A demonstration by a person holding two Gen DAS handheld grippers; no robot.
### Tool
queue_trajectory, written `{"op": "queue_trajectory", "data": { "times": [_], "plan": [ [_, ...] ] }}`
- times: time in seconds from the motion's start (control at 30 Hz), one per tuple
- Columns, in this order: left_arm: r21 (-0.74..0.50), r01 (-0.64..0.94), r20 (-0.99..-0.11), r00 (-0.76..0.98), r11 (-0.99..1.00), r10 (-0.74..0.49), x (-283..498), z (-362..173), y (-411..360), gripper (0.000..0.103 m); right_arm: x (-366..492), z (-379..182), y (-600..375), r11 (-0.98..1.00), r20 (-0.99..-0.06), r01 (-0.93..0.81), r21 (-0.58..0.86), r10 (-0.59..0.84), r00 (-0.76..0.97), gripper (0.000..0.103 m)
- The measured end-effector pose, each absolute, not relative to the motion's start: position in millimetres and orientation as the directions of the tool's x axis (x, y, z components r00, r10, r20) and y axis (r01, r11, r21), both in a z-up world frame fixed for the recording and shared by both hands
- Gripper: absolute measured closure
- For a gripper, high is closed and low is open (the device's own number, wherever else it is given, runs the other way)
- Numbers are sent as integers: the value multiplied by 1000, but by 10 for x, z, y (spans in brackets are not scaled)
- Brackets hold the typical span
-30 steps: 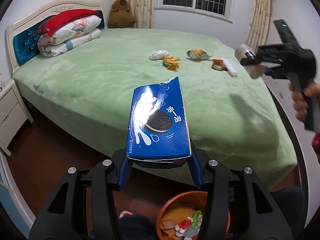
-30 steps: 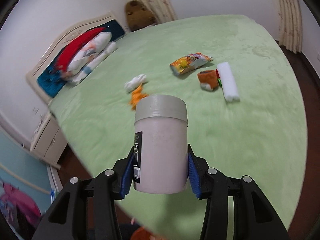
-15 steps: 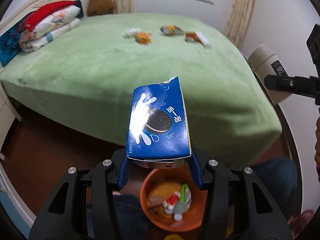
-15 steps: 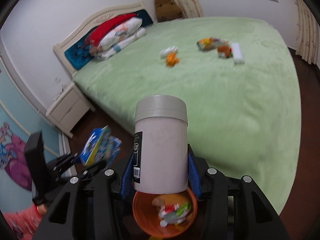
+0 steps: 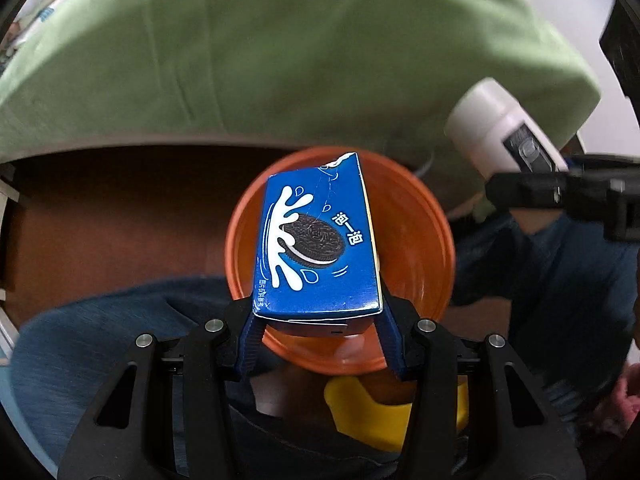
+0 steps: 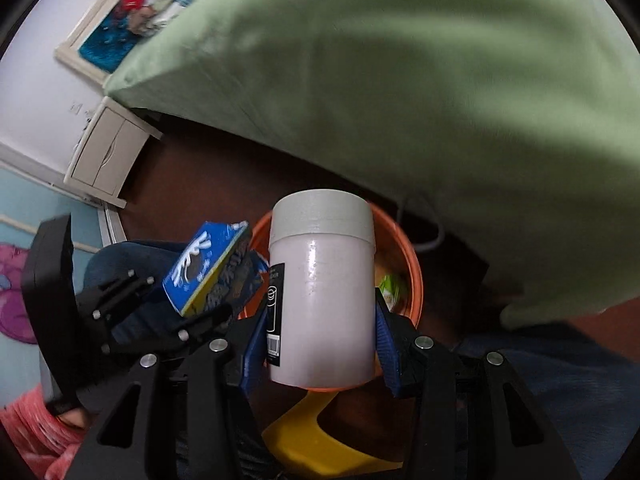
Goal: Collect trash
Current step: 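Carry the Oreo box and white canister over the orange bucket and open both grippers, then grasp the white foam tube with the right gripper while the left gripper grasps the orange dinosaur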
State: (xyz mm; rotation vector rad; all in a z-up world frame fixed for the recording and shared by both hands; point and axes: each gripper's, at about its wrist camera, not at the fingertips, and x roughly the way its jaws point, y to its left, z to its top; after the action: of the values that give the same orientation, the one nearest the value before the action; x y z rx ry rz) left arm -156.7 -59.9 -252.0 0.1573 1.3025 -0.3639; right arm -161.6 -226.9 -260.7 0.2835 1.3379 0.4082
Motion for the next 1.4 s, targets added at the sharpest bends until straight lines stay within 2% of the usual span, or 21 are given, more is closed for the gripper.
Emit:
{"op": "queue_trajectory", "data": {
  "times": [0.33, 0.37, 0.4, 0.43, 0.47, 0.57, 0.73, 1.1, 1.23, 1.4],
  "plan": [
    [-141, 315, -977, 111, 939, -184, -1526, -2907, -688, 52, -1461, -3025, -2220, 882, -878, -63, 466, 470, 87, 56],
    [-145, 306, -976, 112, 941, -187, -1514, -2915, -685, 46, -1450, -3039, -2231, 884, -880, -50, 464, 467, 86, 48],
    [-149, 301, -976, 110, 942, -190, -1494, -2914, -676, 33, -1445, -3040, -2258, 884, -879, -36, 467, 468, 90, 40],
    [-151, 296, -975, 111, 943, -190, -1486, -2917, -676, 26, -1434, -3034, -2288, 881, -876, -26, 472, 472, 100, 29],
    [-151, 290, -975, 111, 945, -190, -1471, -2911, -668, 23, -1437, -3004, -2301, 882, -876, -20, 471, 471, 107, 29],
    [-151, 296, -976, 110, 943, -191, -1443, -2887, -664, 22, -1416, -2957, -2376, 878, -871, 3, 479, 475, 124, 24],
    [-133, 299, -976, 125, 945, -177, -1429, -2836, -671, 22, -1390, -2881, -2485, 871, -864, 38, 490, 480, 151, 22],
    [-137, 287, -962, 188, 948, -196, -1327, -2538, -582, 22, -1392, -2647, -2517, 879, -864, 14, 477, 466, 191, 21],
    [-137, 294, -946, 246, 946, -213, -1228, -2254, -545, 22, -1345, -2384, -2547, 881, -856, 0, 473, 460, 234, 21],
    [-148, 276, -892, 378, 950, -249, -935, -1656, -449, 22, -1191, -1939, -2599, 886, -831, -50, 462, 451, 324, 21]
  ]
}}
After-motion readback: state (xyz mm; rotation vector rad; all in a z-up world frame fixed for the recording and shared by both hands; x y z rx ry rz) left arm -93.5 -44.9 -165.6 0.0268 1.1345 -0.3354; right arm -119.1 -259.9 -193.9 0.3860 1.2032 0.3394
